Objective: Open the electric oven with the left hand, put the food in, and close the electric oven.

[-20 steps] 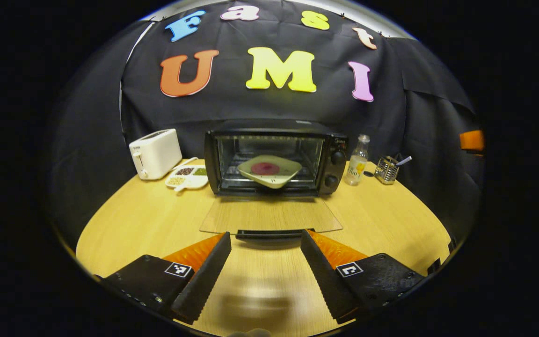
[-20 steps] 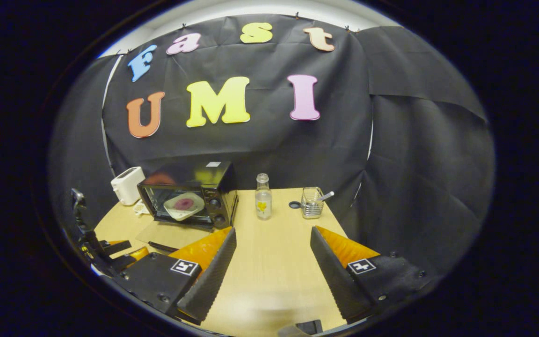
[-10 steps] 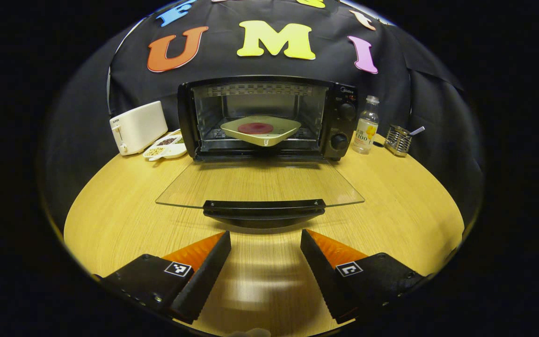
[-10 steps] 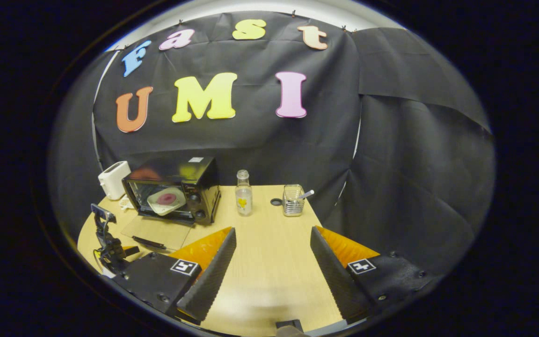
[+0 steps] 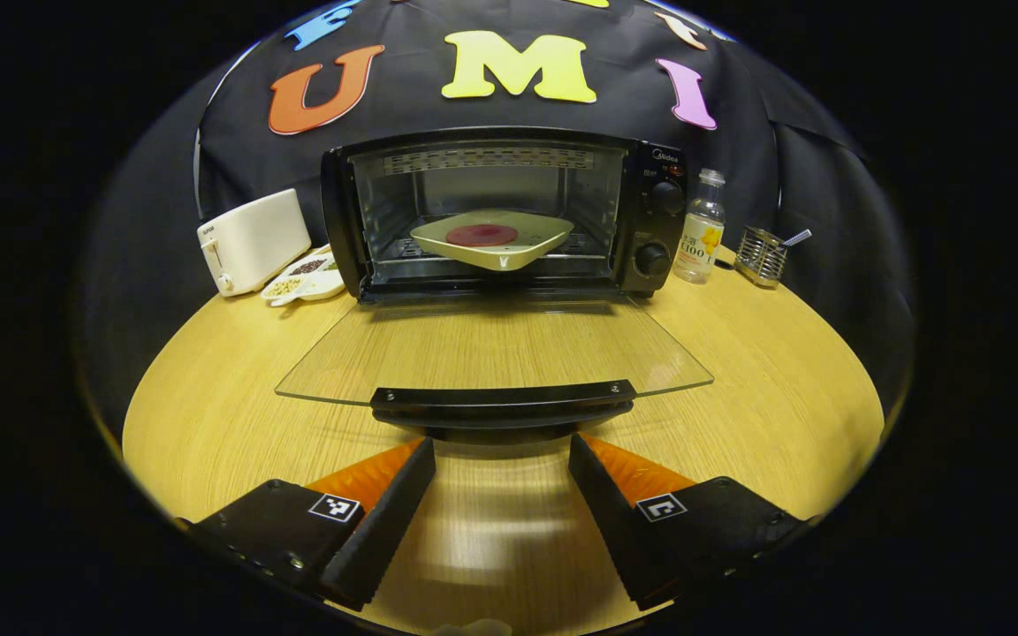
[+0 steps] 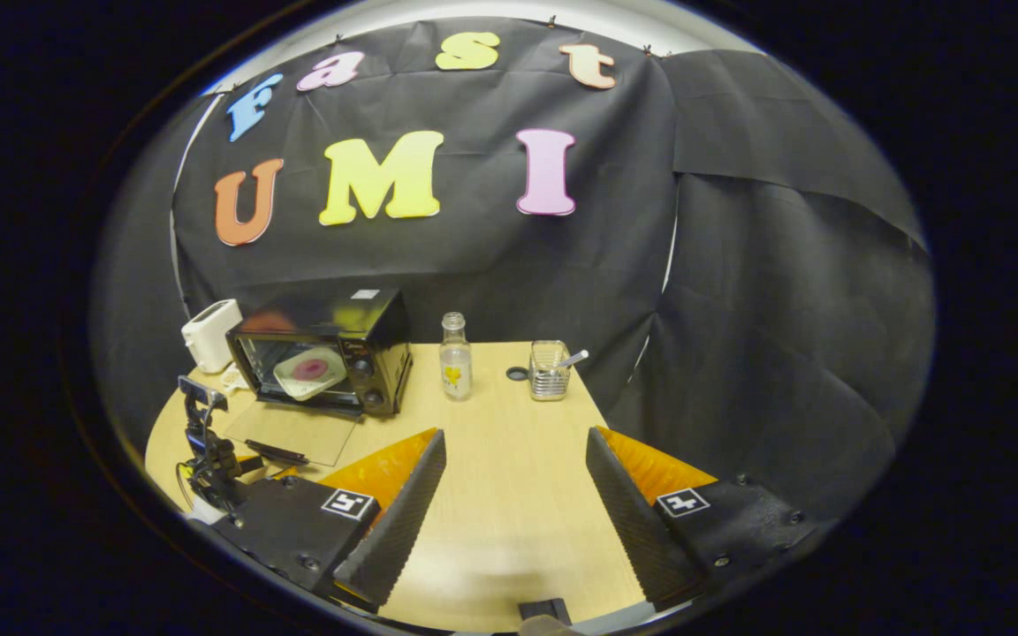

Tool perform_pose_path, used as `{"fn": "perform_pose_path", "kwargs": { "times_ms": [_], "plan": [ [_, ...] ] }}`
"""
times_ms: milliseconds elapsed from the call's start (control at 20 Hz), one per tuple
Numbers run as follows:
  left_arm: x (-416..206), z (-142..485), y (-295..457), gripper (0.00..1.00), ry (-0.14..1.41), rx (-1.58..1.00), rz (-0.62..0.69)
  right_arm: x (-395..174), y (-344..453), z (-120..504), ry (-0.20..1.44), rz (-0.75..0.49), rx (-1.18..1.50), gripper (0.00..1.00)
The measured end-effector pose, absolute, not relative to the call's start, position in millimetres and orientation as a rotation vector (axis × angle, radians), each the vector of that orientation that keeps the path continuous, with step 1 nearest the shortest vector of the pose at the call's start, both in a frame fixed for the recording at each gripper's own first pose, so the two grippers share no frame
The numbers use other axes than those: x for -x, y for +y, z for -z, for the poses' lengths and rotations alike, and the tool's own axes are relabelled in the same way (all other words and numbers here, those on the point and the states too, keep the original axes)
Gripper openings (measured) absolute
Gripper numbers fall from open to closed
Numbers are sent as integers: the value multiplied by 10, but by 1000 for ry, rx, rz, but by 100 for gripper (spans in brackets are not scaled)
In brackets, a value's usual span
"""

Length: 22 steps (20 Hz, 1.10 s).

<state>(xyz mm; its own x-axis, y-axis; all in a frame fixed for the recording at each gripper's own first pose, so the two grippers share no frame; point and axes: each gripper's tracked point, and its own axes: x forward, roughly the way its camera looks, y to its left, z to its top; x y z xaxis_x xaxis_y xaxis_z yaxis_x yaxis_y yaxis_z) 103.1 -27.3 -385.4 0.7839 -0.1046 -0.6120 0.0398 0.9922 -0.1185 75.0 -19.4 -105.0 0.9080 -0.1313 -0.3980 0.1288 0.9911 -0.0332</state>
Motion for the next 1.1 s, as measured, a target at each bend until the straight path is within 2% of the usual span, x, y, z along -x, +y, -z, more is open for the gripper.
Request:
{"fn": "perform_pose_path", "kwargs": {
  "times_ms": [50, 200, 250, 300, 350, 450, 550, 600, 650, 850, 1100],
  "plan": [
    [-1037, 3792, -270, 98, 657, 103, 76, -756, -192, 1049, 409, 131, 1, 100],
    [-1079, 3644, -246, 98, 631, 102, 79, -756, -183, 1071, 411, 122, -10, 100],
    [-1090, 3594, -234, 98, 626, 99, 78, -762, -176, 1074, 413, 120, -17, 97],
    [-1111, 3531, -218, 98, 617, 97, 77, -775, -174, 1079, 412, 116, -26, 100],
    [-1135, 3443, -210, 98, 604, 94, 75, -778, -166, 1072, 409, 114, -34, 96],
    [-1237, 3252, -174, 98, 571, 83, 74, -797, -163, 1065, 401, 108, -44, 96],
    [-1387, 3067, -114, 98, 538, 69, 73, -817, -170, 1086, 403, 104, -63, 96],
    [-1458, 2996, -101, 97, 530, 66, 75, -816, -175, 1094, 403, 106, -73, 100],
    [-1545, 2923, -84, 97, 521, 61, 77, -821, -186, 1092, 398, 109, -80, 96],
    [-1956, 2615, 27, 97, 452, 8, 75, -746, -230, 1080, 384, 122, -82, 96],
    [-1944, 2636, -23, 97, 456, 21, 92, -682, -270, 1069, 378, 145, -89, 96]
  ]
}}
